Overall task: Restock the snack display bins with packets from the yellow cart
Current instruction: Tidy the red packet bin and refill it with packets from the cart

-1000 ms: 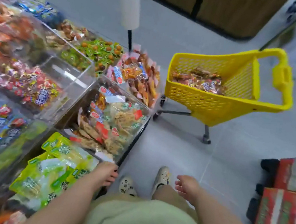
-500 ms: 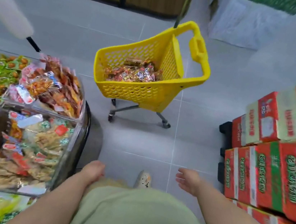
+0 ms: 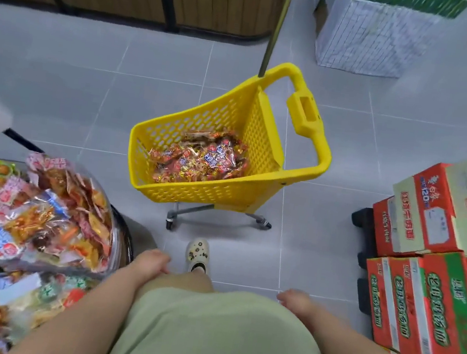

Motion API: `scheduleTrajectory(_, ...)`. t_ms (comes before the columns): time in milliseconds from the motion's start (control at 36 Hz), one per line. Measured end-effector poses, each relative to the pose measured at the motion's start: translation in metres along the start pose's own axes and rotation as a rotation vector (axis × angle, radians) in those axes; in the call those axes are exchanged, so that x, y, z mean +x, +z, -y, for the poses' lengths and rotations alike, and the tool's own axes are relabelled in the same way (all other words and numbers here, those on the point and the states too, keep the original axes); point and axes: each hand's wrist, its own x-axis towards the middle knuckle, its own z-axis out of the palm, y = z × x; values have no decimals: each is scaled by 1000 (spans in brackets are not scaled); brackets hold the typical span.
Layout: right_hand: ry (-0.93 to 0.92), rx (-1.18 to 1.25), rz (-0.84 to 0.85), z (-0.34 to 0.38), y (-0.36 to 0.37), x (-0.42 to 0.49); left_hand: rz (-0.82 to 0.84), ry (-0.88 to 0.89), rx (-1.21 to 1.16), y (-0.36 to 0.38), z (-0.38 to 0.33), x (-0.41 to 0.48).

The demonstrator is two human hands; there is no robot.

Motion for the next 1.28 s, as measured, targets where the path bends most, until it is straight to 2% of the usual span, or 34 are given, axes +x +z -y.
scheduleTrajectory(111, -69, 48, 18, 70, 5, 1, -10, 41, -6, -40, -41, 26)
scheduleTrajectory(306, -118, 147, 19, 178, 14, 4, -4, -46, -27, -85, -78, 57)
scheduleTrajectory(556, -180, 149, 40, 274, 3, 26, -12, -139, -157, -102, -112, 100)
scheduleTrajectory(722, -110, 1, 146, 316, 6, 48, -18, -110, -101, -95, -138, 116)
scheduleTrajectory(861, -151, -193, 239, 364, 7, 59, -28, -143, -235, -90, -166, 123)
scheduleTrajectory(1000, -162, -178, 224, 400, 7, 88, -13, -118, -198, -90, -184, 140)
scheduleTrajectory(1056, -182, -244, 194, 409, 11, 107, -10, -66, -129, -88, -185, 152)
scheduleTrajectory(1167, -169, -336, 136, 413, 27, 145, 26, 111, 371, -84, -176, 175)
scheduleTrajectory(1222, -121, -241, 90, 413, 36, 159, 101, 200, 541, -80, -165, 185)
scheduleTrajectory(1278, -141, -280, 56, 406, 49, 173, 201, 271, 688, -76, -151, 191)
